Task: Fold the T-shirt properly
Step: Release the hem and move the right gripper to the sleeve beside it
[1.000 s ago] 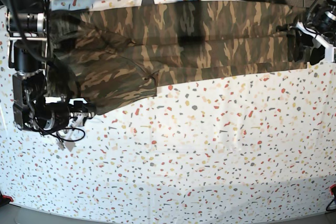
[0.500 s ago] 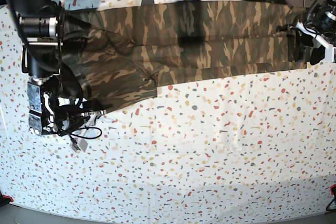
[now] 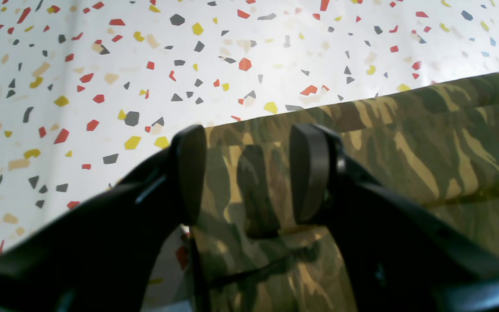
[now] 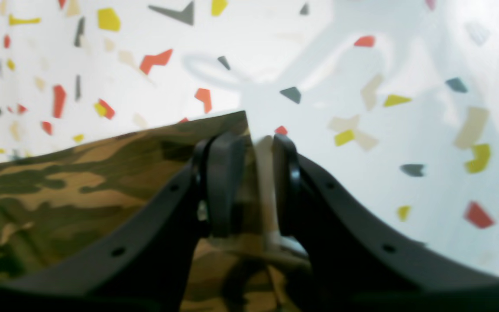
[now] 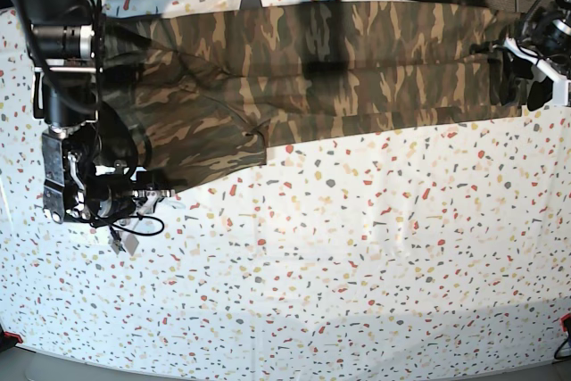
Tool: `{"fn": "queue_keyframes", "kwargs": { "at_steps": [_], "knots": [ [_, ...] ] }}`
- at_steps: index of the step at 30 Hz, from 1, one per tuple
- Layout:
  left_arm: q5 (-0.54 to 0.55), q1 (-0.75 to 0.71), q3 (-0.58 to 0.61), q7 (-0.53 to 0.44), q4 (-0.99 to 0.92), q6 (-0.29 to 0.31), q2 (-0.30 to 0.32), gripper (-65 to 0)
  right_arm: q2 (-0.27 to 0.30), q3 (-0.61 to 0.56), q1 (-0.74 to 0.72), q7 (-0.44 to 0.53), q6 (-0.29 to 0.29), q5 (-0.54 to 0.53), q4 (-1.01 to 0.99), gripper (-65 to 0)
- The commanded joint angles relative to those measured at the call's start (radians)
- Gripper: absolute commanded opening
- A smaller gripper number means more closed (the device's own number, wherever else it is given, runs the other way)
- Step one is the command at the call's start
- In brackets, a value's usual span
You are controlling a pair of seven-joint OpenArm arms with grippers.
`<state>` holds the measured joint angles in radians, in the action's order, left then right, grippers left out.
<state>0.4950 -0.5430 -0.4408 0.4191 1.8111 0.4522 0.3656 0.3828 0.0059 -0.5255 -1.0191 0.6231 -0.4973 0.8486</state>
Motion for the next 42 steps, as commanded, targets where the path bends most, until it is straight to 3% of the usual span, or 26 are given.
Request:
{"fn": "queue_keyframes", "kwargs": {
  "at_steps": [1, 11, 18, 23, 27, 30, 34, 42],
  "knots": [
    [0.011, 0.000, -0.010, -0.030, 0.016, 0.004, 0.014, -34.7, 0.007, -0.001, -0.011, -0.026, 0.005, -0.011, 0.009, -48.0],
    [0.011, 0.000, -0.010, -0.030, 0.016, 0.004, 0.014, -34.7, 0.008, -0.001, -0.009, -0.115, 0.010, -0.090, 0.009, -48.3],
    [0.011, 0.000, -0.010, -0.030, 0.016, 0.004, 0.014, -34.7, 0.008, -0.001, -0.009, -0.114, 0.010, -0.085, 0.009, -65.0],
    [0.011, -0.001, -0.010, -0.029, 0.016, 0.004, 0.014, -34.8, 0.011, 0.000, -0.018, -0.058, 0.012, -0.086, 0.010, -65.0],
    [0.011, -0.003, -0.010, -0.026, 0.016, 0.004, 0.014, -34.7, 0.020, 0.000, -0.069, -0.095, 0.015, -0.087, 0.010, -65.0],
    [0.011, -0.003, -0.010, -0.023, 0.016, 0.004, 0.014, -34.7, 0.032, 0.000, -0.117, -0.128, 0.050, -0.116, 0.010, -59.3],
    [0.011, -0.003, -0.010, -0.023, 0.016, 0.004, 0.014, -34.7, 0.047, 0.000, -0.156, -0.168, 0.050, -0.215, 0.010, -65.0],
    [0.011, -0.003, -0.010, -0.023, 0.016, 0.004, 0.014, -34.8, 0.047, 0.000, -0.170, -0.214, 0.050, -0.251, 0.010, -65.0]
  ]
}}
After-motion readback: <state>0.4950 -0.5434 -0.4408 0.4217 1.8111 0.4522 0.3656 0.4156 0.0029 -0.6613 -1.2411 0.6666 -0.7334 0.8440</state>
